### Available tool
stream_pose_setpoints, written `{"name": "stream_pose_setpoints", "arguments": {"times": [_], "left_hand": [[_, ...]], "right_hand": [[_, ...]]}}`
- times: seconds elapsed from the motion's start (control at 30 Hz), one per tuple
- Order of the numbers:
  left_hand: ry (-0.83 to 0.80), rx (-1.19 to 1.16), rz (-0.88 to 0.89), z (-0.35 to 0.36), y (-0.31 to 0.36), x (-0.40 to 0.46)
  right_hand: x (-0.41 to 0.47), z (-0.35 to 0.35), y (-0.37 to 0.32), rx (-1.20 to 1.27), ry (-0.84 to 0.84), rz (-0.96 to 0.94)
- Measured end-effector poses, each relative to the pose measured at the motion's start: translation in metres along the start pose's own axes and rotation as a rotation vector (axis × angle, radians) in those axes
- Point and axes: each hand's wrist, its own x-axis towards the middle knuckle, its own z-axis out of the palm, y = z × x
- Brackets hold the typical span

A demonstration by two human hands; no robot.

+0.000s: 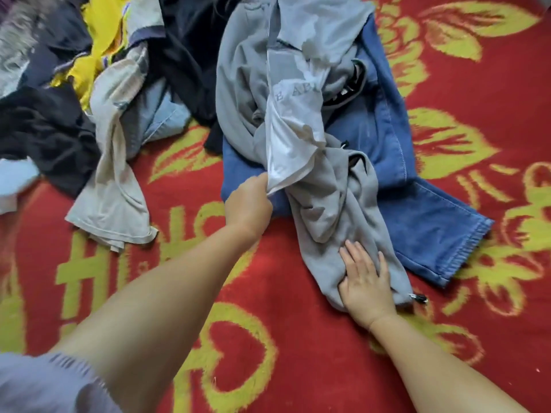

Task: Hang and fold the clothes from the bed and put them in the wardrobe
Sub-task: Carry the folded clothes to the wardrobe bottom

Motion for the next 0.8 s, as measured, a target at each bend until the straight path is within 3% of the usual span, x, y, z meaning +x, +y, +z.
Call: {"name": "stream_pose_setpoints", "arguments": {"times": [0.13, 0.2, 0.33, 0.47, 0.57, 0.8], "left_hand": [[0.018, -0.108, -0.005, -0.054, -0.001, -0.054], [0.049, -0.225, 0.039, -0.087, 0.007, -0.078], [0.102, -0.387, 0.082, -0.165, 0.026, -0.116], [0.13, -0.54, 0.239, -0.247, 0.053, -0.157], [0.237, -0.577, 0.3, -0.303, 0.065, -0.177], [0.649, -0.729, 0.03, -0.418, 0.028, -0.198]], "right_hand": [[0.018, -0.047, 0.001, 0.034, -0.563, 0.044], [0.031, -0.091, -0.008, 0.14, -0.634, 0.098], [0.05, -0.206, -0.049, 0.305, -0.331, 0.117], [0.061, -0.313, -0.106, 0.351, -0.274, -0.038], [0.057, -0.38, -0.137, 0.442, -0.225, -0.083], [0.066, -0.524, -0.144, 0.751, 0.111, 0.05]]}}
